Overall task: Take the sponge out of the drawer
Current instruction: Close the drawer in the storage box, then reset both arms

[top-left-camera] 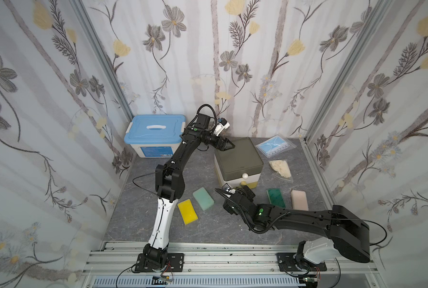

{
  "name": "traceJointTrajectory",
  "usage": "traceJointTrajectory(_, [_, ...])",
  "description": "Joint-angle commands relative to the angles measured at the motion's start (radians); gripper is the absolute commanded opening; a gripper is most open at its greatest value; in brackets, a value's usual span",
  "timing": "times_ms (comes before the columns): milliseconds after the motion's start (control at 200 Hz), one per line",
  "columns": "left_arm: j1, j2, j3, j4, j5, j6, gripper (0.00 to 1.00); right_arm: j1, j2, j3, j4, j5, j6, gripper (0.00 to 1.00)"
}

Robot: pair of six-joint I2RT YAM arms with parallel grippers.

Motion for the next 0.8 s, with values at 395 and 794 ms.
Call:
traceJointTrajectory(395, [0.133,-0.413,-0.228,0.212,-0.23,-0.03,1.0,-0.221,-0.649,-0.093,-0.362,0.16,0.231,1.0])
traceJointTrajectory(794, [0.206,-1.251,-1.647,0.917,-0.879,-0.207,1.0,-0.793,-0.741,-0.213,-0.179,-0.126,0.115,1.0])
